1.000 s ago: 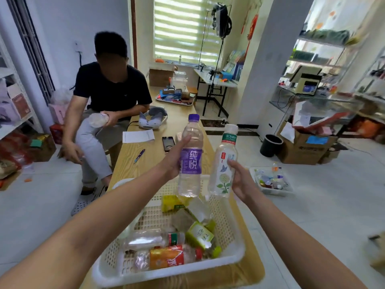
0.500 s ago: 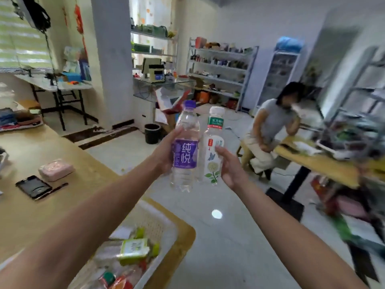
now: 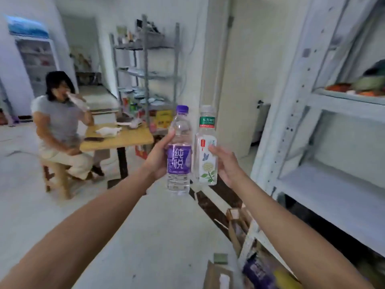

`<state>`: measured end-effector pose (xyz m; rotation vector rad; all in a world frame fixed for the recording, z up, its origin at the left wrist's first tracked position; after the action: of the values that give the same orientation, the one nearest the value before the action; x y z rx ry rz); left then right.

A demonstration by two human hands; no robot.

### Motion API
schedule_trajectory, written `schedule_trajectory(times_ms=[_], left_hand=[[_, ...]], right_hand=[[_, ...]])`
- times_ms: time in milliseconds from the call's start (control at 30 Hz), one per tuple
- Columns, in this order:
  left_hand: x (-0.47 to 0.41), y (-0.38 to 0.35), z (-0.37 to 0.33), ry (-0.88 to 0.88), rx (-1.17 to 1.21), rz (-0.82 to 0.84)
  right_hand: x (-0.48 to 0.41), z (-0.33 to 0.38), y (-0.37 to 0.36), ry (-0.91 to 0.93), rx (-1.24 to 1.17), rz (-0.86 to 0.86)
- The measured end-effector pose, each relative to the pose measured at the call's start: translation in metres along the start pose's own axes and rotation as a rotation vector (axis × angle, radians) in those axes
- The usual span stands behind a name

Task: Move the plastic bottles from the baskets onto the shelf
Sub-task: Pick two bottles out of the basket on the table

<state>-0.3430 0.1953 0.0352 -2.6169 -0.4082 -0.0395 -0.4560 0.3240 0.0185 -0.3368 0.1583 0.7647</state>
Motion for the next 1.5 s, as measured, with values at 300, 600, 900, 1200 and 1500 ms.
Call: schedule_trajectory(times_ms=[300, 600, 900, 1200, 1500], left_hand=[[-0.145, -0.213, 0.101, 0.211, -0.079, 0.459], [-0.221, -0.311, 0.176, 0.34, -0.107, 0.639], [-0.308, -0.33, 0.197, 0.333, -0.231, 0.648], [-0.377, -0.355, 0.234, 0.265, -0.39, 0.681], [-0.422, -0.381, 0.262, 0.166, -0.524, 0.711]], right_hand=[[0.052, 0.074, 0.236, 0.16, 0.195, -0.441], [0.085, 0.086, 0.35, 0.184, 0.273, -0.731], [0.054, 0.064, 0.4, 0.182, 0.255, -0.883], [0.053, 0.037, 0.457, 0.185, 0.202, -1.022], [0.025, 0.027, 0.527, 0.154, 0.142, -0.982]])
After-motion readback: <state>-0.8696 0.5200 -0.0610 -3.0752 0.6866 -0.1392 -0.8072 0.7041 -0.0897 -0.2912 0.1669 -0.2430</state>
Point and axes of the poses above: each hand's wrist, its own x-axis away from the middle knuckle, its own y-axis out of the back of the hand, z = x × y, the point moved 7 cm from there along -x, towards the middle knuckle, and after that the axes turned 12 degrees about y, right-handed, at the moved point
